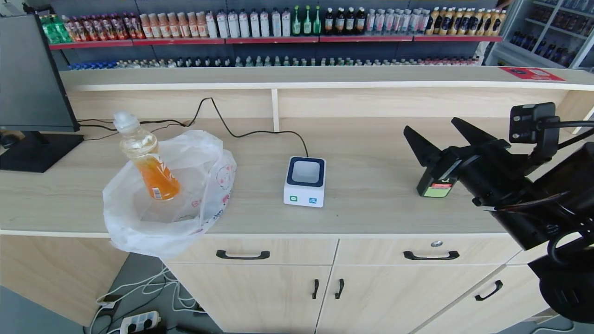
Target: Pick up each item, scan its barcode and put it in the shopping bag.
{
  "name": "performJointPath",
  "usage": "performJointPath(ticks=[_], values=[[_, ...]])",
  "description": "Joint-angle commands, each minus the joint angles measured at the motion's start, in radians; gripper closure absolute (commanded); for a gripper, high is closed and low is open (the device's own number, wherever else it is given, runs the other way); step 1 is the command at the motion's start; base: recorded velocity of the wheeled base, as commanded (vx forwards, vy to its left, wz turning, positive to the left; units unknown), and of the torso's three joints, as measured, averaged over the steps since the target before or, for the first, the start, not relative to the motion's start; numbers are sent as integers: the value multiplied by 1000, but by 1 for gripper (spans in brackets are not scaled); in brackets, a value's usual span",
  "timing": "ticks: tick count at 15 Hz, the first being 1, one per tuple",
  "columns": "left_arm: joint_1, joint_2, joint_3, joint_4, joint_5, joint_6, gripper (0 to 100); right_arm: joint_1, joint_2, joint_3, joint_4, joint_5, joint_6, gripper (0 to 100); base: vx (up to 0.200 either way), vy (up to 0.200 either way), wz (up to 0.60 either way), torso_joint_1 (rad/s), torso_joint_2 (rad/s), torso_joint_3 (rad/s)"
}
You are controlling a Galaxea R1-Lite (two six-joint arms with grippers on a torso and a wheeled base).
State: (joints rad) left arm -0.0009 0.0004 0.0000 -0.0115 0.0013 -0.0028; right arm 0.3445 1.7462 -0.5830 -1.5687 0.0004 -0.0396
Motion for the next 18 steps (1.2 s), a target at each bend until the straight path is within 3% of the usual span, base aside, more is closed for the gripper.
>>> performJointPath(ticks=[1,10,18], values=[[-1,0,0,-2,0,0,0,4,4,0,-2,1,0,0,0,-200,0,-2,-2,7],[-1,0,0,-2,0,0,0,5,-13,8,-2,0,-17,0,0,-200,0,2,2,1],[-1,0,0,-2,0,0,0,7,-8,20,-2,0,-17,0,0,0,0,0,0,0]])
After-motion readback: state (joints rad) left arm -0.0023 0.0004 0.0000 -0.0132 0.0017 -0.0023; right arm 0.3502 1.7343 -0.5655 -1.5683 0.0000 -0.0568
